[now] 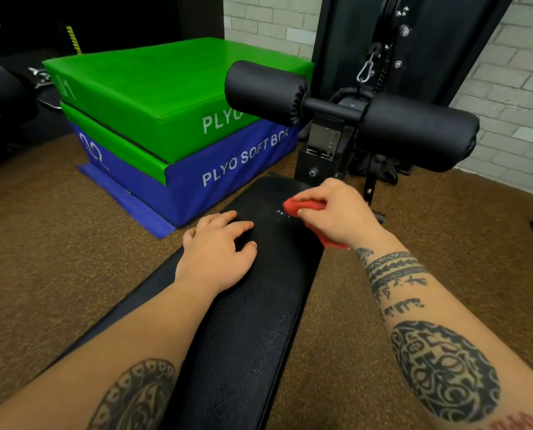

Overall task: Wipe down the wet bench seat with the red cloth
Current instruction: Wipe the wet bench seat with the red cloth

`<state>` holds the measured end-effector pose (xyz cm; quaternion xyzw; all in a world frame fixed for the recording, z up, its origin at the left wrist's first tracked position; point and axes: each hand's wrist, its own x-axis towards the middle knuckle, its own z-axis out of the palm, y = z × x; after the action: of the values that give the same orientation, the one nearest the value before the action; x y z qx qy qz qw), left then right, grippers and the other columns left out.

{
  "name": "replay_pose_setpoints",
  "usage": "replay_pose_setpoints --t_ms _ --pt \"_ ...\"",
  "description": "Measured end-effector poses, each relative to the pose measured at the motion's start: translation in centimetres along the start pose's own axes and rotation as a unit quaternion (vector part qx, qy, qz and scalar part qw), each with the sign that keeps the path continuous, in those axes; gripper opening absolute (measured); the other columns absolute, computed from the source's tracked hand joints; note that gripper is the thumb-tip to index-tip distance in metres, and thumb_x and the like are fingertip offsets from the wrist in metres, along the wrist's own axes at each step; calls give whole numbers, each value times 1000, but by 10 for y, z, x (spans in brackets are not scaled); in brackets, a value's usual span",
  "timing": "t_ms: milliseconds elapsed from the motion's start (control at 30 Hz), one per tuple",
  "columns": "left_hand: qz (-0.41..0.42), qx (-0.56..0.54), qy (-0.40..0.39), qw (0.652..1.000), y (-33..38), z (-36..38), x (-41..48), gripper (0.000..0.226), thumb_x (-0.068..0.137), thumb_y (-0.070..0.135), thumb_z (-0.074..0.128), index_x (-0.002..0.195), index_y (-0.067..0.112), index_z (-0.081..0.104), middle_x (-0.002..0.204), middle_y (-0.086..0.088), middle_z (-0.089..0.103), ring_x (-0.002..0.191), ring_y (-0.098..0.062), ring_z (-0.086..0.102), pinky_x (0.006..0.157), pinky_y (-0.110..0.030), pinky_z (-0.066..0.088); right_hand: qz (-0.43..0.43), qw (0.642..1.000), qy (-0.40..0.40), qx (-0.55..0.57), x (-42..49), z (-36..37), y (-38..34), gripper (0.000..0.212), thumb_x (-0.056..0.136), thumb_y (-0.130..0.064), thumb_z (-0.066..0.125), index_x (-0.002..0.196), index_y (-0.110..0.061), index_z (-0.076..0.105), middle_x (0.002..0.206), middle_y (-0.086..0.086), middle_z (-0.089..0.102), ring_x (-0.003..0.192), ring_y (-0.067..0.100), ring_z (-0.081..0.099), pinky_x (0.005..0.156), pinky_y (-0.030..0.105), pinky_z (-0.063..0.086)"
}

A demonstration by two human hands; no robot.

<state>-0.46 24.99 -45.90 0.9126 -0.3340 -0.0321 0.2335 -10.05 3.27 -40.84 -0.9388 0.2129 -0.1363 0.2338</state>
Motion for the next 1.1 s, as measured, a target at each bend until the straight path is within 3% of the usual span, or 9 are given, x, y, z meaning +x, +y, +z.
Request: replay_pose_setpoints --t_ms 100,200,367,533,633,733,800,1000,1100 --pt "0 2 4 1000 -1 1 0 47 90 55 50 137 47 52 156 14 37 145 -14 22 115 -50 20 -26 997 -26 -70 2 16 -9 24 80 -40 68 103 -41 75 95 -3 58 94 17 61 83 28 48" --pt "4 2 9 1000 -2 3 1 47 91 56 49 137 48 51 156 15 37 145 -14 22 115 -50 20 42 996 17 -74 7 32 1 24 86 -43 61 106 -39 73 101 -1 60 100 22 62 85 34 50" --pt "4 6 8 1000 -3 3 1 46 91 56 48 137 49 50 156 16 35 145 -14 21 115 -51 20 79 986 88 -121 35 36 17 27 91 -41 57 113 -32 71 105 7 57 100 30 63 82 36 52" --pt "4 11 6 1000 -2 2 2 47 91 57 47 138 48 49 156 15 35 145 -14 21 115 -52 19 207 959 130 -146 50 18 47 32 89 -26 57 120 -22 65 121 15 53 110 41 58 92 46 50" --pt "5 8 10 1000 -2 3 2 47 90 56 48 137 49 50 156 15 36 145 -14 22 114 -52 20 132 975 140 -111 41 18 40 35 90 -33 57 123 -24 65 116 13 56 106 37 60 90 41 50" --pt "3 8 11 1000 -2 3 2 47 90 56 49 137 49 51 155 15 36 145 -14 22 114 -51 20 17 992 90 -81 30 28 18 33 88 -43 60 118 -32 69 100 3 58 95 25 61 84 34 50" --pt "2 5 11 1000 -2 3 1 47 90 56 49 136 49 51 155 16 36 144 -13 22 114 -50 19 7 995 62 -76 28 37 13 30 88 -47 61 113 -33 71 95 1 56 94 25 61 83 33 50" --pt "4 9 11 1000 -1 3 1 47 90 56 49 137 48 52 155 15 37 144 -15 22 114 -51 20 168 971 111 -128 47 26 31 32 93 -40 56 116 -20 67 118 14 59 110 37 61 91 43 50" --pt "2 12 10 1000 -1 3 2 48 90 56 49 137 48 51 156 15 36 144 -15 22 114 -51 19 184 965 126 -138 47 14 33 34 93 -34 57 123 -18 62 123 16 55 112 40 60 92 46 49"
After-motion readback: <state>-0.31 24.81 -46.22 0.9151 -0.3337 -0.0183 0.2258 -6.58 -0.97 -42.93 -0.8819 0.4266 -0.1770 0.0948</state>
